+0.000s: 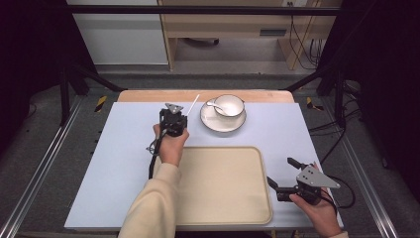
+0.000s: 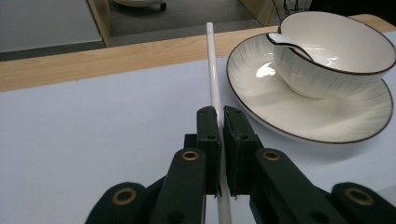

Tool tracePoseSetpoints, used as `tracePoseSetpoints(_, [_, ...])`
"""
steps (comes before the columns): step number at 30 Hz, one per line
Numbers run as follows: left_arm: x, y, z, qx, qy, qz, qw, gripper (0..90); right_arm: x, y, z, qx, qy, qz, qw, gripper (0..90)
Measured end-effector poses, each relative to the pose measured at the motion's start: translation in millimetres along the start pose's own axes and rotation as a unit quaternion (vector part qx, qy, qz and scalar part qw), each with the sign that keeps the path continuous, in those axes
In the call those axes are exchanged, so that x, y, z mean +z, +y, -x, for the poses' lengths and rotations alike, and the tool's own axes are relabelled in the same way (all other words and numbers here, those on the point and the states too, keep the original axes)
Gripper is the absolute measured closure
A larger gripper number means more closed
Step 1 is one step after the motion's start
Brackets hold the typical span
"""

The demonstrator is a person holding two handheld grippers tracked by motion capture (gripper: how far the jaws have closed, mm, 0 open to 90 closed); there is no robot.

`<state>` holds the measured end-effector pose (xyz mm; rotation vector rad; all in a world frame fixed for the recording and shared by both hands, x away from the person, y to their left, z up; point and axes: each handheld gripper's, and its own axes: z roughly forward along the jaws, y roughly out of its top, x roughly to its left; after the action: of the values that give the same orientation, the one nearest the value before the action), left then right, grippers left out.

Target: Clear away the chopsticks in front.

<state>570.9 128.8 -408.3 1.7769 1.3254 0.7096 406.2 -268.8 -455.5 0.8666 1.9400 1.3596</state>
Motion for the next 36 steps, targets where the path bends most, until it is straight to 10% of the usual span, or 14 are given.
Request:
tracePoseSetpoints(19, [-90.9,-67.7,11.4,-0.033,0.019,0.040,0.9985,85.1,-0.2,-1.8,-1.7,0.006,0.007,-0.004,0.9999,4.7])
tracePoseSetpoints(36, [-122.2,-121.9,14.4,-0.088,0.020,0.037,0.9953,85.1,-3.2,-0.4,0.3,0.004,0.000,0.012,0.9999,4.4])
